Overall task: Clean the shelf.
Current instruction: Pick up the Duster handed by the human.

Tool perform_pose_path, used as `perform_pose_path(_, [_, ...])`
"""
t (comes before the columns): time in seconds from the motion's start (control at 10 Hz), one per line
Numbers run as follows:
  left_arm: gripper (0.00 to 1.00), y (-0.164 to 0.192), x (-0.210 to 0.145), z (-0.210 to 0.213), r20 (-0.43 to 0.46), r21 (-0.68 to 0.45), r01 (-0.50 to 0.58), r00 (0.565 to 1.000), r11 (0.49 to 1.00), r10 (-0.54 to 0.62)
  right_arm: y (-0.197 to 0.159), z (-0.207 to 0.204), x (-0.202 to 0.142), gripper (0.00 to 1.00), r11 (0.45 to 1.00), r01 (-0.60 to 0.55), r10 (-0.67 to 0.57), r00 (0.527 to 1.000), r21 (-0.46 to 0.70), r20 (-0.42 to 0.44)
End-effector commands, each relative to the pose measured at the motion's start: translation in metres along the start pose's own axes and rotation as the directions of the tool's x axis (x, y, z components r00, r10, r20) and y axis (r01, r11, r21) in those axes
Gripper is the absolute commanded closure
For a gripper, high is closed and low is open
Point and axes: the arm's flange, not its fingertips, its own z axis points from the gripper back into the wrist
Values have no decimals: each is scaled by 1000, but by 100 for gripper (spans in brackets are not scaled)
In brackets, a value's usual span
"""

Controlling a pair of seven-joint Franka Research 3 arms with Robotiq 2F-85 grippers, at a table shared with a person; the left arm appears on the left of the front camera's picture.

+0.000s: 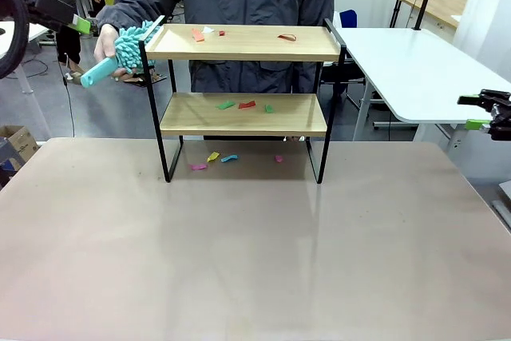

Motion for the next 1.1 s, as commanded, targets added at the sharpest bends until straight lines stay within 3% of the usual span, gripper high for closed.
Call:
perform_pose_path(0.0, [0,-33,10,6,-84,130,-66,993,989,77,-1,-1,3,0,1000,-5,5,1000,-1,-2])
perform_pose_path(0.2, [0,-45,16,-12,-184,242,-68,976,968,114,-1,-1,3,0,1000,-5,5,1000,-1,-2])
perform_pose_path(0.4, [0,-49,13,-32,-269,261,-76,952,962,148,-1,-1,3,0,1000,-5,5,1000,-1,-2])
perform_pose_path(1.0, [0,-44,-8,-63,-349,220,-92,922,971,167,-1,-1,3,0,1000,-5,5,1000,-1,-2])
